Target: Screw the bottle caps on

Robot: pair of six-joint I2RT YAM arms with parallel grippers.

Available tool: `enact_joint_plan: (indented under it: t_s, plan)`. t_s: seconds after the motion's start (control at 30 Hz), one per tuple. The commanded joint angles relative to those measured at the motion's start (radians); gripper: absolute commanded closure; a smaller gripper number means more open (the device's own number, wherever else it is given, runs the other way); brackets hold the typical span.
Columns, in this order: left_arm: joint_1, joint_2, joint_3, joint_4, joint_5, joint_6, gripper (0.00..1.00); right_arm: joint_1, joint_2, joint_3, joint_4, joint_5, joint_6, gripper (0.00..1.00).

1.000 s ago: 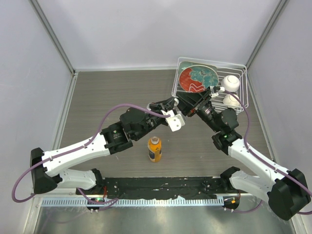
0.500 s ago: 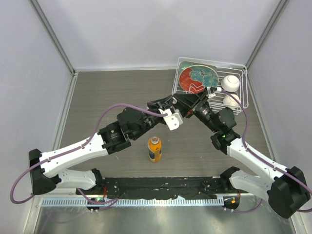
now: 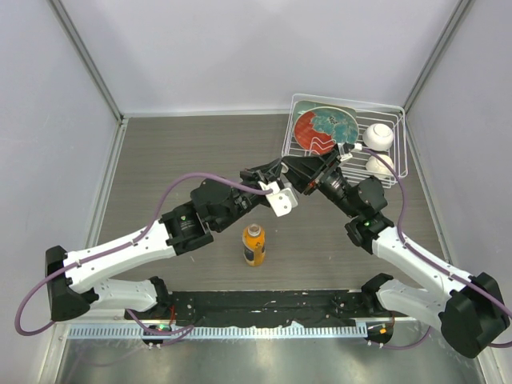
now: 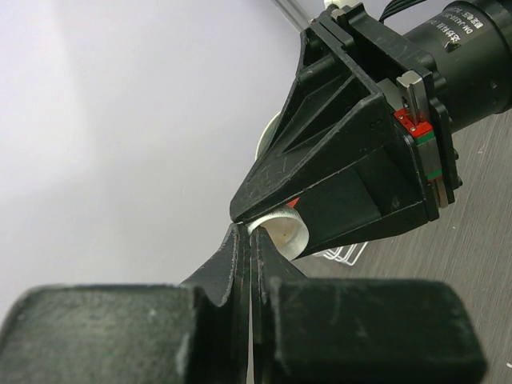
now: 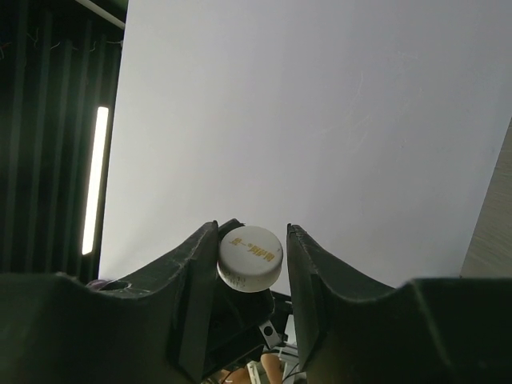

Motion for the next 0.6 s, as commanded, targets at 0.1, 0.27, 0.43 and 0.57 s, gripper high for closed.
enact_joint_plan:
  t_s: [0.1, 0.27, 0.43, 0.57]
  plan:
    - [0.000, -0.033, -0.014, 0.080, 0.006, -0.001, 1.00, 0.021, -0.014, 0.057, 0.026, -0.027, -0.020, 0.59]
    - [0.006, -0.027, -0.014, 0.083, 0.005, -0.003, 1.00, 0.023, -0.028, 0.054, 0.018, -0.030, -0.032, 0.69]
    - [0.011, -0.030, -0.015, 0.078, -0.001, -0.010, 0.99, 0.024, -0.057, 0.051, -0.040, -0.014, -0.063, 0.90]
    - [0.014, -0.039, 0.006, 0.058, -0.021, -0.018, 0.49, 0.023, -0.094, 0.070, -0.154, -0.001, -0.141, 0.96]
